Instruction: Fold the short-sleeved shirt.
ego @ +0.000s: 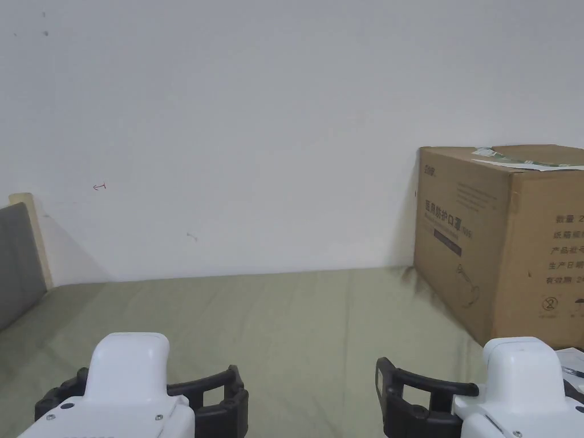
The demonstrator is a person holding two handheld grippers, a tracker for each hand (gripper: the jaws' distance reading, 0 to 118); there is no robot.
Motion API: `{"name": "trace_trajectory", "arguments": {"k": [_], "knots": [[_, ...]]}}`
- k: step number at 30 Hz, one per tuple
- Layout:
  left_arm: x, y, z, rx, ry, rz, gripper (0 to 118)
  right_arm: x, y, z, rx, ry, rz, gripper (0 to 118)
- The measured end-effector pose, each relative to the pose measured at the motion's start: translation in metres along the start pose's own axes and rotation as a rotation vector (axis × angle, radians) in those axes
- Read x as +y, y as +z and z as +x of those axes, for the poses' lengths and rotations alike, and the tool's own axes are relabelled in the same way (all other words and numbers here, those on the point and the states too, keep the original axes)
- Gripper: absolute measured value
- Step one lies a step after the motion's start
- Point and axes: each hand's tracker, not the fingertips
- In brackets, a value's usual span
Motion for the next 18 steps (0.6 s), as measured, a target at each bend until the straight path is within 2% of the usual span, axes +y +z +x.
{"name": "trace_trajectory", "arguments": {"k": [3, 7, 18], "knots": [[-0.001, 0.002, -0.001, 0.009, 0.016, 0.045, 113, 0.000, -0.002, -0.003, -0.005, 0.008, -0.001, 118], [0.000, -0.001, 0.002, 0.100, 0.007, 0.033, 113, 0.001, -0.006, -0.003, 0.009, 0.001, -0.009, 118], [0.002, -0.012, -0.005, 0.065, 0.064, 0.018, 113, -0.002, -0.012, -0.007, -0.004, 0.010, -0.021, 118]]}}
